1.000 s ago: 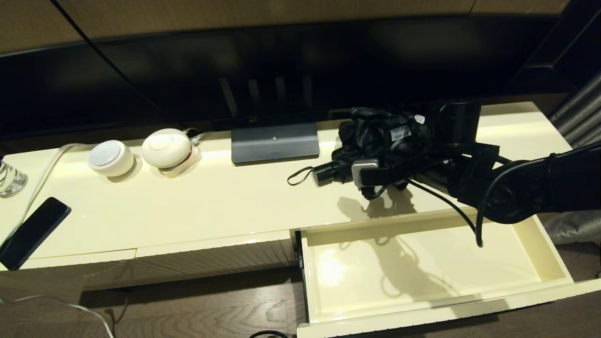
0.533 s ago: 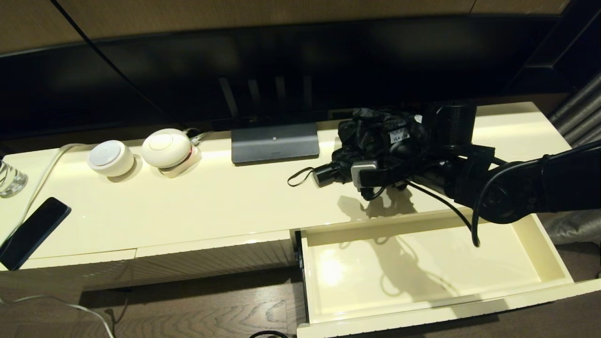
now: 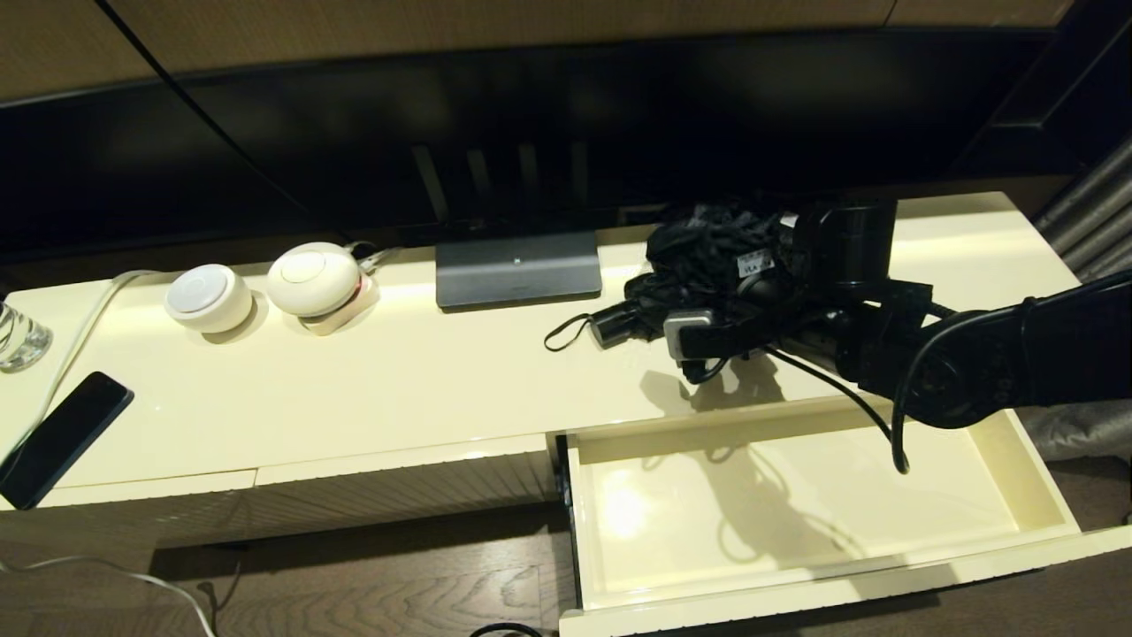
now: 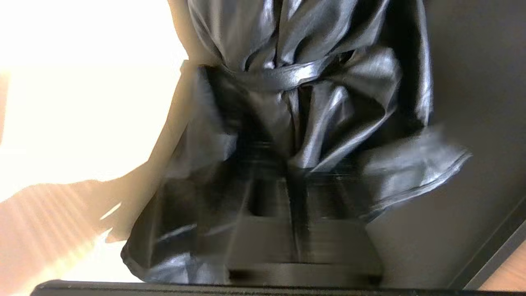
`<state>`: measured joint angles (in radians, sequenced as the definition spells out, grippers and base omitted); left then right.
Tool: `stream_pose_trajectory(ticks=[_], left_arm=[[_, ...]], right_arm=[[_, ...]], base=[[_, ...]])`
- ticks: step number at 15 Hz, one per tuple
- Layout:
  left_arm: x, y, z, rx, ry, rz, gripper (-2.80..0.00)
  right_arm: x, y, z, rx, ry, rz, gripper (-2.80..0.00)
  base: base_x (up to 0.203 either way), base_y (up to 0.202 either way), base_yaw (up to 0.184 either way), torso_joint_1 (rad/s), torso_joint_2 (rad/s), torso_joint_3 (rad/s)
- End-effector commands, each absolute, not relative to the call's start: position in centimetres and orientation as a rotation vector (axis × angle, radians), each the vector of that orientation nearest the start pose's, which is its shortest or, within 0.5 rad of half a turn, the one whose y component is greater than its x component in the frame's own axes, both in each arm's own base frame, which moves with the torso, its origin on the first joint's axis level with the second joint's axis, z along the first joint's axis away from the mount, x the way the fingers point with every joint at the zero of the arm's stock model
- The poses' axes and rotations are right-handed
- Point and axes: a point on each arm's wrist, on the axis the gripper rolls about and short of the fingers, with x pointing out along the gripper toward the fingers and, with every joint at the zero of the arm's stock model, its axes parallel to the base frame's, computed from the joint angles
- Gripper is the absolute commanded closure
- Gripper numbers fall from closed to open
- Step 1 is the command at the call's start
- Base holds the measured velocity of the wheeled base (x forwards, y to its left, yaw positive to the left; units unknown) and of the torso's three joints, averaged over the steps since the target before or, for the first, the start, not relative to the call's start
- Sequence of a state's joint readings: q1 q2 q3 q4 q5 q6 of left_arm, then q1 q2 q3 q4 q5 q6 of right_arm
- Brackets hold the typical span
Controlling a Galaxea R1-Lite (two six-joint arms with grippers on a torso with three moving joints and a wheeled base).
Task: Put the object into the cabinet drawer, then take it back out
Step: Put the umbrella in the drawer
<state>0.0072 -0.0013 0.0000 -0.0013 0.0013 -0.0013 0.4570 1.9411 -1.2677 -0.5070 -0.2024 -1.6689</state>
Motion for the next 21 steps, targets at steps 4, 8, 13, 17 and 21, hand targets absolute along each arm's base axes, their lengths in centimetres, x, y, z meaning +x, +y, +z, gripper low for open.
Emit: stream_pose_trajectory(ticks=[4,8,13,17,21], left_arm=[[-2.3,0.0,7.5,-0.002,0.002,0.009,0.0],[-2.3,0.0,7.5,-0.002,0.003,0.009,0.0],[-2.3,0.0,7.5,-0.002,0.002,0.009,0.0],[-2.3,0.0,7.5,-0.002,0.002,0.009,0.0],[-2.3,0.0,7.5,-0.002,0.002,0.009,0.0]], right_arm=[[35.1,16.8,21.8,-1.718,-0.087,0.303,0.0],[34.4,16.7,23.2,-1.704,-0.12,0.273,0.0],[32.0,16.1,26.1,-1.668,-0.156,0.223,0.0],[29.0,15.8,27.7,-1.639,-0.138,0.27,0.0],[22.6,14.4,28.0,-1.555,0.037,0.392,0.0]], base=[[0.0,0.0,0.0,0.0,0.0,0.0],[0.0,0.0,0.0,0.0,0.0,0.0],[0.0,0.0,0.0,0.0,0.0,0.0],[0.0,0.0,0.0,0.0,0.0,0.0],[0.0,0.0,0.0,0.0,0.0,0.0]])
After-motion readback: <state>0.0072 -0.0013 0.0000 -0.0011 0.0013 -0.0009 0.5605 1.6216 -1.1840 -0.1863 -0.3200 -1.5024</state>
